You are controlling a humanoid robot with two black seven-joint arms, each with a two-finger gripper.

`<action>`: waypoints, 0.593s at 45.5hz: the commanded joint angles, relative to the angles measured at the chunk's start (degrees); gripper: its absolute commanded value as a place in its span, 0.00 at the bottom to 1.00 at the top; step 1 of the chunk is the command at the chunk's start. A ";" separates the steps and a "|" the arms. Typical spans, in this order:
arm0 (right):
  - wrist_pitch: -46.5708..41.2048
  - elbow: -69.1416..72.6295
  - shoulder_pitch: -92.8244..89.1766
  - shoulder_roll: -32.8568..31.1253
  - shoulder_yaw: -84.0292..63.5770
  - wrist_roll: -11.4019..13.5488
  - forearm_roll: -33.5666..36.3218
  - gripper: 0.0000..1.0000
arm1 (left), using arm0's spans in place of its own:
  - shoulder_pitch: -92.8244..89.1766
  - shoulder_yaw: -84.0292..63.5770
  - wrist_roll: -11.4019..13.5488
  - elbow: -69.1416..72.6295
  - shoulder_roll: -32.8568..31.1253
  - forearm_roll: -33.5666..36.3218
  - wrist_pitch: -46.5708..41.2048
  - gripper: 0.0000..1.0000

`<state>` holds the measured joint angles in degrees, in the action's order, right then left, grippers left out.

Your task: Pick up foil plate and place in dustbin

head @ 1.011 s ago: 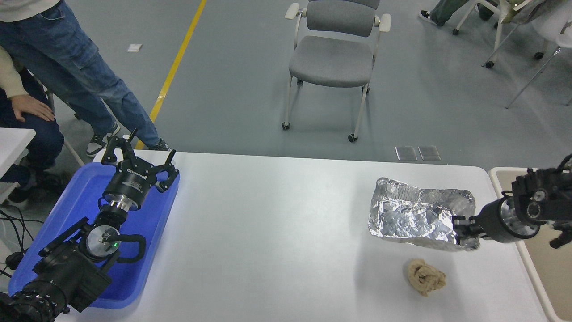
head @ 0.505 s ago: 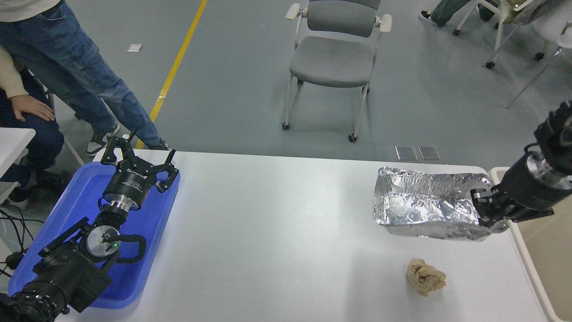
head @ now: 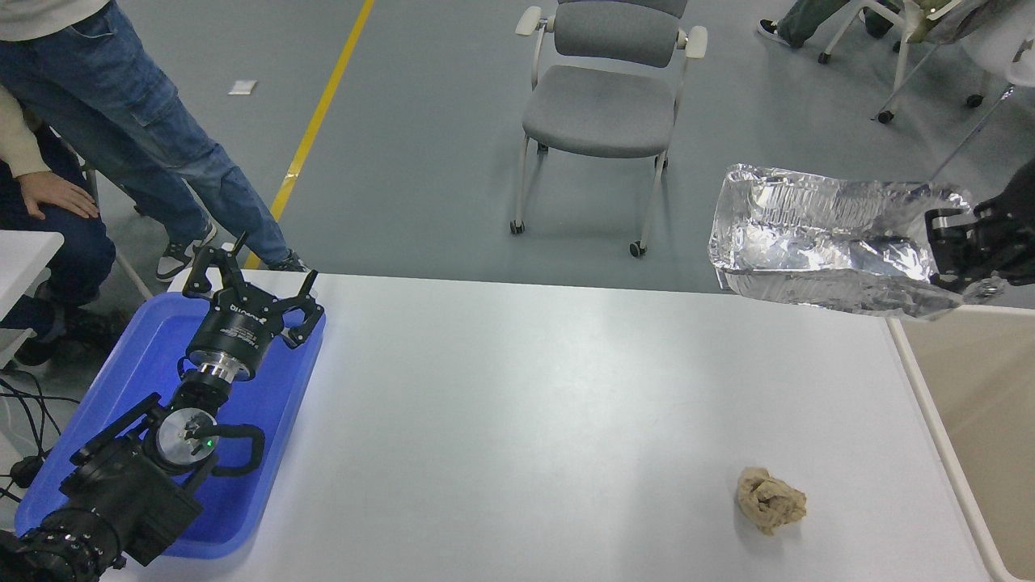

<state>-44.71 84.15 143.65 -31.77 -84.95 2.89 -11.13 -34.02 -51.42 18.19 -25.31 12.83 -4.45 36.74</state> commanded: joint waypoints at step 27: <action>-0.29 -5.75 1.90 -10.59 -23.59 0.01 0.06 0.00 | 0.00 0.09 0.00 0.00 0.00 0.06 0.00 1.00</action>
<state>-44.98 81.15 145.65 -37.24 -100.78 2.91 -10.84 -34.04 -51.38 18.19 -25.31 12.83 -4.43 36.74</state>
